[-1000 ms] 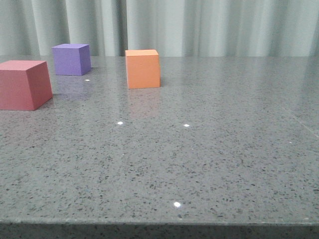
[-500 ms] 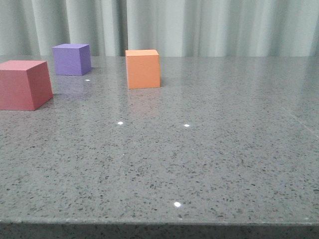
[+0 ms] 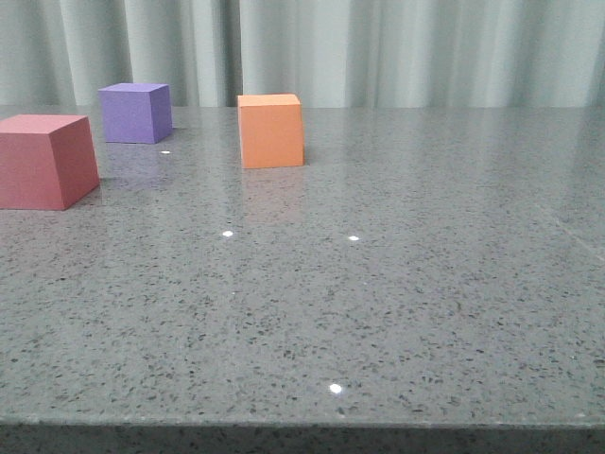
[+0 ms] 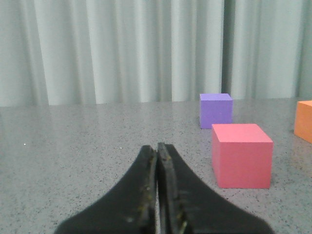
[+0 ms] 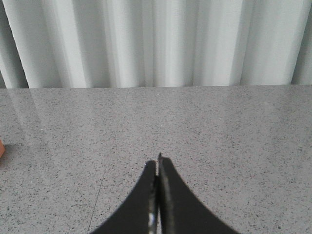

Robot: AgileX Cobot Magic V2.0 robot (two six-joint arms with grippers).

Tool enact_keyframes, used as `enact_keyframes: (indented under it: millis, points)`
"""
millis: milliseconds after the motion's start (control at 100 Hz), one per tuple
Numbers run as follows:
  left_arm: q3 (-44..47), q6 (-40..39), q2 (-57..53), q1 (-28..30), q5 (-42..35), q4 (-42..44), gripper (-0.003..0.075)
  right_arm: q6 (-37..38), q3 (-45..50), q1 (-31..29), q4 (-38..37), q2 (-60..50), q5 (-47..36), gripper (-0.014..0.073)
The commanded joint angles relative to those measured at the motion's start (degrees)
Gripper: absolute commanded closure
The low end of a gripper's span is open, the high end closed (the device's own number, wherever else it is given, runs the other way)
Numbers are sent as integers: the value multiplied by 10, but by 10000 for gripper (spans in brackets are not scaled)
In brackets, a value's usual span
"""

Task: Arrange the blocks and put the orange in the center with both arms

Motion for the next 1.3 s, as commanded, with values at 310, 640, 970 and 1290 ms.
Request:
enact_keyframes:
  millis: [310, 640, 970, 1290]
  points:
    - [-125, -5, 39, -1, 54, -96, 741, -5, -16, -3, -1, -2, -44, 662]
    - [-370, -5, 248, -1, 258, -94, 741, -5, -16, -3, -1, -2, -44, 662]
    - [-519, -5, 423, -1, 366, -84, 741, -5, -16, -3, -1, -2, -44, 662]
    - [-520, -5, 486, -1, 374, -84, 741, -5, -16, -3, -1, -2, -44, 662]
